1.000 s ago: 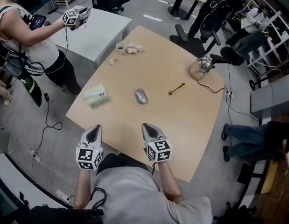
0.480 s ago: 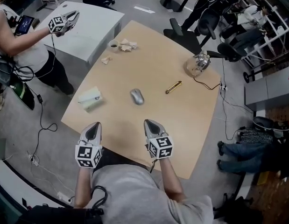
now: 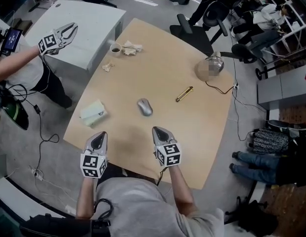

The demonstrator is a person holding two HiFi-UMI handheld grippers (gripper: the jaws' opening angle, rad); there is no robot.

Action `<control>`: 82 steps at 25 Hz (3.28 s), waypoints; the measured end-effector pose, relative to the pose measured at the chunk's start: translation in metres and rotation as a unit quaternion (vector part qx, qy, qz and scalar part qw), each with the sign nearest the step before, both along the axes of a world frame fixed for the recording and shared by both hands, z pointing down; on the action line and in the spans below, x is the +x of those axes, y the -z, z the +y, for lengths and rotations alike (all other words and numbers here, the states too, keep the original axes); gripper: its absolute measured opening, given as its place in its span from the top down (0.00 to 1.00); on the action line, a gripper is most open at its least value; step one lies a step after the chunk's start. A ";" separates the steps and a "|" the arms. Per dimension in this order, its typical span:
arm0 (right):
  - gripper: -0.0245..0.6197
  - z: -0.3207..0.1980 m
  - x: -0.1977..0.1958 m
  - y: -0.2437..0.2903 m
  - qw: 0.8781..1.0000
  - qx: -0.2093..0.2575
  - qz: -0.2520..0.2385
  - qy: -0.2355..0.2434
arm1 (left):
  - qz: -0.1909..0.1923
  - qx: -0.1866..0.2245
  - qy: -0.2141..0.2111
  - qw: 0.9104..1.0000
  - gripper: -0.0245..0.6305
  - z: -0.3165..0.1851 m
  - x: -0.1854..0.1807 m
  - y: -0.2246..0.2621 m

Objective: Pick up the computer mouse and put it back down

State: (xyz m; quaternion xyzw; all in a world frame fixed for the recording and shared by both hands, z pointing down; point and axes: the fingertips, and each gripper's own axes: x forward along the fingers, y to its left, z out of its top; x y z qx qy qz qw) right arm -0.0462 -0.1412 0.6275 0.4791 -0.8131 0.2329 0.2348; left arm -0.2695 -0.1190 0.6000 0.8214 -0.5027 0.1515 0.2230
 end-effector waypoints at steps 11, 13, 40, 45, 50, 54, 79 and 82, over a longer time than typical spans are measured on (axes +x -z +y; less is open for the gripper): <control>0.95 -0.040 0.001 -0.047 0.998 -0.033 0.047 0.012 | -0.003 -0.037 -0.030 0.999 0.93 -0.025 0.007 -0.026; 0.95 -0.046 -0.001 -0.055 0.997 -0.037 0.059 0.019 | -0.004 -0.042 -0.036 0.998 0.93 -0.026 0.010 -0.031; 0.53 -0.122 -0.017 -0.132 0.983 -0.116 0.129 0.059 | -0.003 -0.071 -0.047 0.996 0.93 -0.029 0.025 -0.050; 0.49 -0.128 -0.019 -0.141 0.981 -0.127 0.137 0.047 | -0.002 -0.075 -0.043 0.996 0.93 -0.029 0.021 -0.051; 0.47 -0.130 -0.021 -0.150 0.980 -0.139 0.134 0.038 | -0.002 -0.077 -0.040 0.996 0.93 -0.029 0.020 -0.051; 0.47 -0.127 -0.021 -0.158 0.978 -0.148 0.140 0.040 | -0.003 -0.076 -0.041 0.996 0.93 -0.031 0.021 -0.052; 0.50 -0.126 -0.017 -0.161 0.980 -0.156 0.121 0.038 | -0.006 -0.067 -0.037 0.997 0.93 -0.028 0.021 -0.043; 0.50 -0.125 -0.014 -0.162 0.980 -0.158 0.120 0.034 | -0.007 -0.066 -0.038 0.997 0.93 -0.028 0.021 -0.043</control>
